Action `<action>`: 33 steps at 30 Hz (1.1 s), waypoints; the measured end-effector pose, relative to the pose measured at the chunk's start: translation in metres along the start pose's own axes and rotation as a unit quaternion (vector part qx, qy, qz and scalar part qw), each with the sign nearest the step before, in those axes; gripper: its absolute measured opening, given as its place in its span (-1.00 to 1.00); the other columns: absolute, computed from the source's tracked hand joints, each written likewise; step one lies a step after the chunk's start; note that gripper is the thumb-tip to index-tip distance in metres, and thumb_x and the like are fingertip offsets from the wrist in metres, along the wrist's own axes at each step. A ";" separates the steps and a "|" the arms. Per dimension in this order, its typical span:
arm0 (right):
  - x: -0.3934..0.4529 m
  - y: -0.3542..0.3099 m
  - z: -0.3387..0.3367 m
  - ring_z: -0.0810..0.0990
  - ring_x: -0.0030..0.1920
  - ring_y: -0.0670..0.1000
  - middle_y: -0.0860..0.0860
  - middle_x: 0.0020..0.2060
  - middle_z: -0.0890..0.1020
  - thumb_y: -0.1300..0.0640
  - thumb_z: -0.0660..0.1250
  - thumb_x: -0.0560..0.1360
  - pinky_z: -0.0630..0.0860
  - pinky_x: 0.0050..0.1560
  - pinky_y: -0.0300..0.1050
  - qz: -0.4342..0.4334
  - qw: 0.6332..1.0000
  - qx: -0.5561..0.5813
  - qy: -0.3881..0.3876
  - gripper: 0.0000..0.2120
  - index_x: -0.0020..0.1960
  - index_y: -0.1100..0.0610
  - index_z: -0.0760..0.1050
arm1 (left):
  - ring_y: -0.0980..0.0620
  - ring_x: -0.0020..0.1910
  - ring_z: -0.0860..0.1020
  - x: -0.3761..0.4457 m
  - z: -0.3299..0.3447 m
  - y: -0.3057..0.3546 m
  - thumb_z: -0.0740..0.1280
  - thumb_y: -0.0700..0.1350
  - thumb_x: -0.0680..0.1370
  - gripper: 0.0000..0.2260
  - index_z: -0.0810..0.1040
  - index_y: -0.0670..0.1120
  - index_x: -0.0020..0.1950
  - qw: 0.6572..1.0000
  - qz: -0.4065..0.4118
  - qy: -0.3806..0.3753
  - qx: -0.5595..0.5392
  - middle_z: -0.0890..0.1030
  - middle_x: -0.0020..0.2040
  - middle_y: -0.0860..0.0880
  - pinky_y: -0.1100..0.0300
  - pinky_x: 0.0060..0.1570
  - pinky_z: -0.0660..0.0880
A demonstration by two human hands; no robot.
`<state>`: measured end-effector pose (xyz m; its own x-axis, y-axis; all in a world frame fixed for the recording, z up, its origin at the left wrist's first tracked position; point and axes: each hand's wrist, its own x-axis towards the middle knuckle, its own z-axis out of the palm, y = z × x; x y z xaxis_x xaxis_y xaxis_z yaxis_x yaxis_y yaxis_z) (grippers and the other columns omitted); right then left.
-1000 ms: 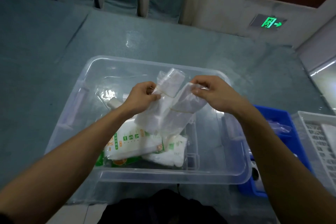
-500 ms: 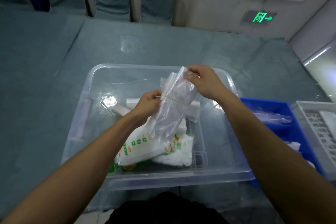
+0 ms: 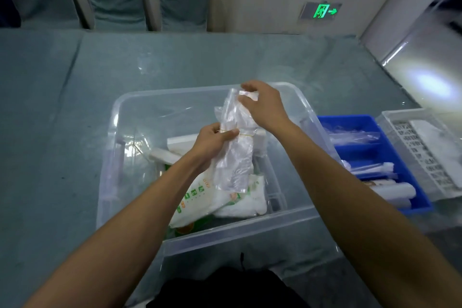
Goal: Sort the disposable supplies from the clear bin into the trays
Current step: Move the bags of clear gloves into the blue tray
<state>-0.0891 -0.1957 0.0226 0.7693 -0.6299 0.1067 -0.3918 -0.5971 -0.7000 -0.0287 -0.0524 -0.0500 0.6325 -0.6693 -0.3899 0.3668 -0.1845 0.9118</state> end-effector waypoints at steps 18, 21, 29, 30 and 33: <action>-0.078 0.037 -0.049 0.71 0.05 0.09 0.09 0.03 0.72 0.22 0.38 0.56 0.63 0.08 0.19 0.115 0.934 0.338 -0.005 -0.79 0.19 0.12 0.57 | -0.02 -0.17 0.69 -0.017 0.058 0.060 0.54 -0.15 0.45 -0.59 0.52 -0.21 0.23 0.994 0.110 -0.022 -0.011 0.70 0.04 -0.19 0.14 -0.22 0.59; -0.081 0.038 -0.084 0.70 0.04 0.12 0.09 0.00 0.73 0.21 0.39 0.55 0.61 0.11 0.23 0.093 0.933 0.345 0.050 -0.83 0.13 0.09 0.59 | -0.03 -0.15 0.70 -0.028 0.091 0.087 0.49 -0.16 0.51 -0.64 0.50 -0.20 0.23 0.988 0.147 -0.052 0.005 0.71 0.00 -0.16 0.12 -0.20 0.62; -0.112 0.087 -0.194 0.66 -0.02 0.14 0.27 -0.03 0.68 0.02 0.46 0.44 0.54 0.14 0.35 0.056 0.917 0.356 0.171 -0.76 0.00 0.16 0.67 | 0.03 -0.07 0.71 -0.056 0.217 0.109 0.49 -0.13 0.51 -0.70 0.59 -0.14 0.22 0.959 0.242 -0.114 0.094 0.73 0.01 -0.07 0.19 -0.11 0.62; -0.120 0.098 -0.208 0.64 -0.05 0.12 0.26 -0.03 0.69 0.06 0.45 0.47 0.54 0.13 0.35 0.056 0.917 0.353 0.177 -0.82 -0.01 0.14 0.67 | 0.06 -0.08 0.71 -0.059 0.237 0.105 0.50 -0.15 0.51 -0.71 0.61 -0.15 0.20 0.958 0.245 -0.114 0.094 0.73 0.01 -0.07 0.22 -0.13 0.60; -0.143 0.137 -0.247 0.67 -0.06 0.09 0.13 -0.08 0.72 0.14 0.41 0.55 0.59 0.13 0.26 0.065 0.915 0.348 0.191 -0.91 0.03 0.08 0.66 | 0.16 -0.15 0.68 -0.066 0.294 0.089 0.50 -0.18 0.49 -0.75 0.65 -0.17 0.15 0.955 0.250 -0.122 0.104 0.73 -0.02 -0.06 0.33 -0.20 0.57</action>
<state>-0.3776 -0.3102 0.0855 0.4541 -0.8805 0.1362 0.0511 -0.1269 -0.9906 -0.2384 -0.2358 0.0951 0.5057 -0.8543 0.1200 -0.0996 0.0804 0.9918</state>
